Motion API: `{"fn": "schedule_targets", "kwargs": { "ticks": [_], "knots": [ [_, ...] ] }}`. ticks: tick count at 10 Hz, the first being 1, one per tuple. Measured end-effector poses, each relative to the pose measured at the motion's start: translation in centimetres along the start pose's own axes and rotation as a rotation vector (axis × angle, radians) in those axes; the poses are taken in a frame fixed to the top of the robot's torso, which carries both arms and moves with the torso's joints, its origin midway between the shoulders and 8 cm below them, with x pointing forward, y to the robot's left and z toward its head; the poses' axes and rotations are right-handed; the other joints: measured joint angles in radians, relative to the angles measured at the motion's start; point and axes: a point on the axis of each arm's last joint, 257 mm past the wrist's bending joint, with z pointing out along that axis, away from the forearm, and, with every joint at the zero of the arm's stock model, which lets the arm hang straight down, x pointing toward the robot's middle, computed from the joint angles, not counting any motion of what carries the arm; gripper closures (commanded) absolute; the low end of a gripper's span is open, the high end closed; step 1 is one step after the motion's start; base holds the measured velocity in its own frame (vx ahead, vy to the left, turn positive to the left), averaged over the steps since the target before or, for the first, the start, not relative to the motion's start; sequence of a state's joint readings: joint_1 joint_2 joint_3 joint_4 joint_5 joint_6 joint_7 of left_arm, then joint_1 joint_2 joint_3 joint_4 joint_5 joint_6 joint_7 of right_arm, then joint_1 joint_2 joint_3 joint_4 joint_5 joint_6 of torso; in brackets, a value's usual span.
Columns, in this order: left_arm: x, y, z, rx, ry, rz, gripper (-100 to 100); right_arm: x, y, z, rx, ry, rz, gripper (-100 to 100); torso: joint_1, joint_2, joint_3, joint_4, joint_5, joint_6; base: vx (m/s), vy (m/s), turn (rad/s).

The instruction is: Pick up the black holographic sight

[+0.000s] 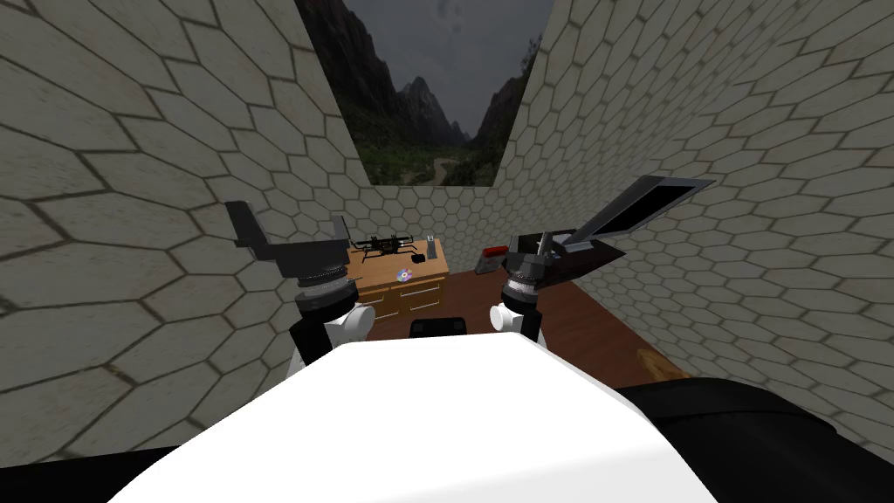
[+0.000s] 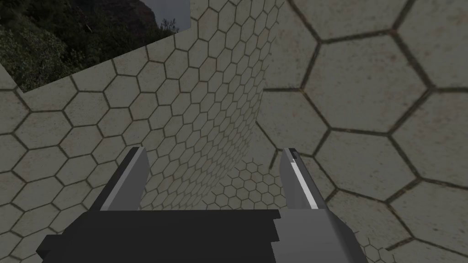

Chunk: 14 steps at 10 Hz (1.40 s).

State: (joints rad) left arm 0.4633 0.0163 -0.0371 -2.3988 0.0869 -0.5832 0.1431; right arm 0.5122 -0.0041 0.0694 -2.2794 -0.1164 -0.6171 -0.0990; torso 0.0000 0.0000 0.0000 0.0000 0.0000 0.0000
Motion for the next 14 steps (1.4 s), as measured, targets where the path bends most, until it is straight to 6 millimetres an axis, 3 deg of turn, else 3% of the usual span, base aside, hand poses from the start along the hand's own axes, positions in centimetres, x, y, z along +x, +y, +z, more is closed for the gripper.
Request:
{"fn": "schedule_targets", "kwargs": {
  "ticks": [6,14],
  "knots": [
    [-1.3,5.6,-0.6,-0.182,0.077,0.082,-100,0.0,0.0,0.0,0.000,0.000,0.000,0,-0.005,0.000,0.000,0.000,-0.001,0.000,0.002,-0.086,-0.063],
    [-7.1,13.6,-2.4,-0.446,0.076,0.235,-100,0.0,0.0,0.0,0.000,0.000,0.000,0,-0.005,0.000,0.000,0.000,-0.001,0.000,0.007,-0.101,-0.053]
  ]
}}
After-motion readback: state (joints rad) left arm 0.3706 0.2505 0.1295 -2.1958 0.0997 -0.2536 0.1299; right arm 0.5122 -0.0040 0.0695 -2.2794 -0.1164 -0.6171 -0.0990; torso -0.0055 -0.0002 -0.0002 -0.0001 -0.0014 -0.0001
